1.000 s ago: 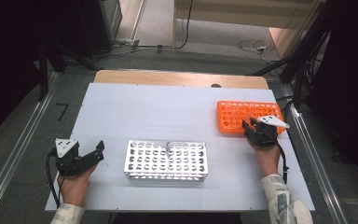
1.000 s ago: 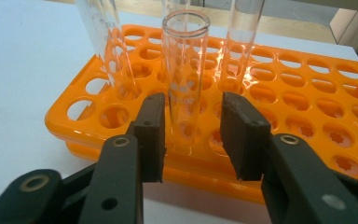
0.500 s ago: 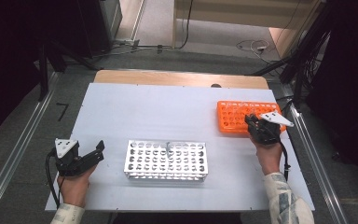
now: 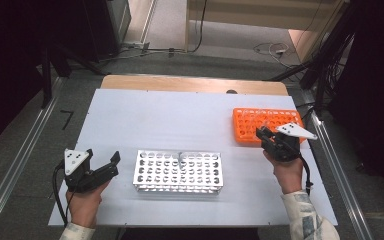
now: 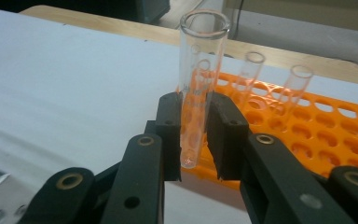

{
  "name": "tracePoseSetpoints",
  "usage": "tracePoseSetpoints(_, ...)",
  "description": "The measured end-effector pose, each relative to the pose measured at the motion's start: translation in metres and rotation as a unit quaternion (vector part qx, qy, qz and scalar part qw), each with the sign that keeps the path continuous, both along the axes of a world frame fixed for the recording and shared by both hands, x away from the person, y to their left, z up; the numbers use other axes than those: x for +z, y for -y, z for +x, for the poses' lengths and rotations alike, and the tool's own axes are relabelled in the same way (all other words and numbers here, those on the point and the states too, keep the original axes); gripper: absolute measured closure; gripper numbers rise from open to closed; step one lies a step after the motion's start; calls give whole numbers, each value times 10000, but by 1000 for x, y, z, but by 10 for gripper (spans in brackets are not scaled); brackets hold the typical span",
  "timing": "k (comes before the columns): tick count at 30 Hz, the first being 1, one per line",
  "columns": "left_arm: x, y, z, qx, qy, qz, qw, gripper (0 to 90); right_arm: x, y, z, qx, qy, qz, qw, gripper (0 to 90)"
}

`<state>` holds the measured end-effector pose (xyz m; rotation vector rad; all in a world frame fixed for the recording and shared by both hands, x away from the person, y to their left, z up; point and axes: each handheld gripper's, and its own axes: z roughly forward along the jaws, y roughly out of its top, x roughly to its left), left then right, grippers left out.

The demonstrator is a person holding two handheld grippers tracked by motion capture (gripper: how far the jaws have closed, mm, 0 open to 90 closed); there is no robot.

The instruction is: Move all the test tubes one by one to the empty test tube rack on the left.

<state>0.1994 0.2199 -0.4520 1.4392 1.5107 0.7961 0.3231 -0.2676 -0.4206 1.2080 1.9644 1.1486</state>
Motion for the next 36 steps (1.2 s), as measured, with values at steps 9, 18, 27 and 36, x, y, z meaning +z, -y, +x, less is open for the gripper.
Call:
tracePoseSetpoints(9, 13, 34, -2, -641, 51, 78, 9979, 137, -2, -16, -21, 393, -136, -53, 9991, 729)
tracePoseSetpoints(18, 20, 66, -1, -1176, 104, 115, 9929, 145, -4, -30, -46, 795, -273, -224, 9962, 729)
tracePoseSetpoints(27, 26, 119, 9, -1877, 43, 237, 9819, 154, -8, -33, -61, 971, -344, -305, 9942, 729)
tracePoseSetpoints(36, 29, 173, 30, -2429, -2, 213, 9698, 247, -13, -35, -61, 1001, -400, -336, 9936, 729)
